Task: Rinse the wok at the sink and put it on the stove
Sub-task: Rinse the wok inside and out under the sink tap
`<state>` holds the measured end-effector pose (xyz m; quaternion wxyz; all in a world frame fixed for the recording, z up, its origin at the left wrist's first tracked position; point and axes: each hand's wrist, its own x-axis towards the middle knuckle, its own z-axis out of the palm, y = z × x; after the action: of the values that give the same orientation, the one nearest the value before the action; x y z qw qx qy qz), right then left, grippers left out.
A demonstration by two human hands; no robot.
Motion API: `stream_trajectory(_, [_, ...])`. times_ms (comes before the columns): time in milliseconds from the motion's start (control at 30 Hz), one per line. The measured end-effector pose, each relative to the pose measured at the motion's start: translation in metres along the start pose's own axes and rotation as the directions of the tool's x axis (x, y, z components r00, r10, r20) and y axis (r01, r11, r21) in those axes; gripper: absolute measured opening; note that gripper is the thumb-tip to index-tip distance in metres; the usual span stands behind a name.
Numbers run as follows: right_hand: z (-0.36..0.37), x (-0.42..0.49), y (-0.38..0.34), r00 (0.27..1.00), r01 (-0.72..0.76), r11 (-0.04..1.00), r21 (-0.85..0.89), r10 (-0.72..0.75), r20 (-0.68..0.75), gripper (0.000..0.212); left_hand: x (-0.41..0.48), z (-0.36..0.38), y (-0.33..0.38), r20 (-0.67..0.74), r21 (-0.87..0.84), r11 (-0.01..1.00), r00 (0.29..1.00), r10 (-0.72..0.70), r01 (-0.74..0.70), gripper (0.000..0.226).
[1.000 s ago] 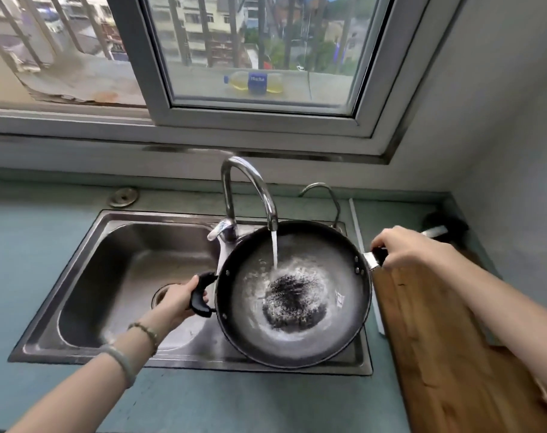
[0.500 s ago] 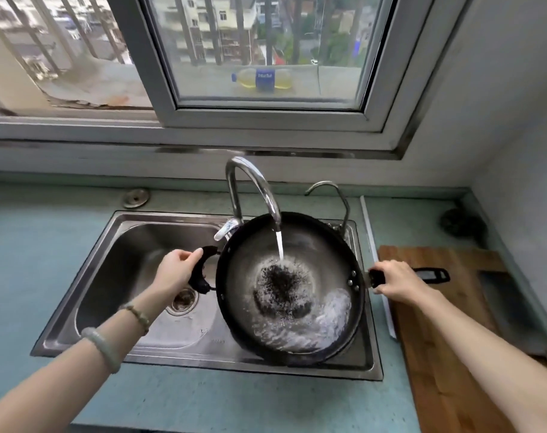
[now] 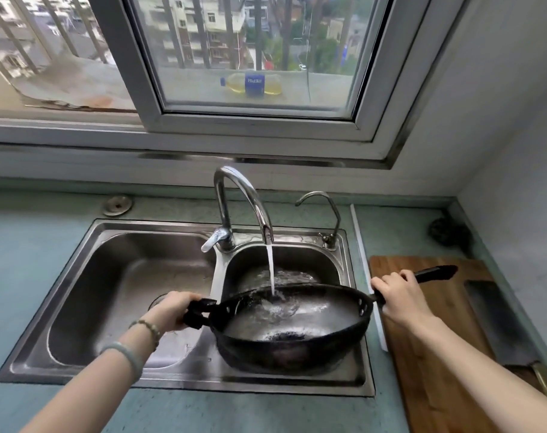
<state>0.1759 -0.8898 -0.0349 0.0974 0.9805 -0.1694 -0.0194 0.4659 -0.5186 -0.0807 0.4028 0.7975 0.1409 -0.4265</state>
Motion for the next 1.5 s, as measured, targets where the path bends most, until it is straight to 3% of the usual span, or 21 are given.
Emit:
stream_trajectory(133, [0.009,-0.005,0.000,0.991,-0.017,1.000,0.021,0.020,-0.135,0.038,0.010,0.003,0.002,0.123,0.113,0.982,0.979,-0.164,0.150,0.014])
stream_trajectory(267, [0.026,-0.005,-0.007,0.999,-0.036,0.997,0.070,0.038,-0.026,0.038,0.026,-0.002,0.000,0.118,0.129,0.975,0.974,-0.194,0.179,0.013])
stream_trajectory(400, [0.035,0.001,-0.015,0.993,-0.104,0.980,0.172,0.092,0.074,0.032,0.036,-0.003,-0.010,0.088,0.027,0.987,0.983,-0.159,0.157,0.012])
stream_trajectory(533, [0.036,0.009,-0.017,0.977,-0.158,0.962,0.223,0.120,0.176,0.018,0.035,0.001,-0.023,0.073,-0.223,0.954,0.979,-0.190,0.202,0.028])
stream_trajectory(667, [0.032,0.016,-0.020,0.959,-0.186,0.945,0.270,0.115,0.258,0.017,0.026,0.007,-0.031,-0.099,-0.195,0.976,0.989,-0.114,0.093,0.053])
stream_trajectory(800, [0.034,0.019,-0.020,0.947,-0.150,0.964,0.221,0.076,0.313,0.024,0.024,0.010,-0.045,-0.142,-0.236,0.970,0.990,0.024,-0.057,0.083])
stream_trajectory(900, [0.035,0.021,-0.020,0.936,-0.132,0.972,0.195,0.057,0.347,0.029,0.017,0.021,-0.040,-0.160,-0.397,0.903,0.981,0.110,-0.166,0.060])
stream_trajectory(1100, [0.037,0.017,-0.019,0.907,-0.124,0.967,0.223,0.020,0.420,0.022,0.011,0.035,-0.032,-0.328,-0.572,0.780,0.942,0.063,-0.252,0.044])
stream_trajectory(1167, [0.034,0.018,-0.020,0.897,-0.119,0.966,0.227,0.007,0.442,0.012,0.018,0.035,-0.032,-0.345,-0.563,0.791,0.938,0.039,-0.240,0.044])
stream_trajectory(1400, [0.038,0.018,-0.019,0.905,-0.116,0.961,0.251,-0.002,0.426,0.031,0.042,0.035,-0.036,-0.345,-0.477,0.862,0.939,-0.006,-0.170,0.033])
stream_trajectory(1500, [0.038,0.019,-0.019,0.910,-0.127,0.961,0.246,0.014,0.415,0.023,0.041,0.035,-0.029,-0.340,-0.521,0.836,0.940,-0.021,-0.170,0.037])
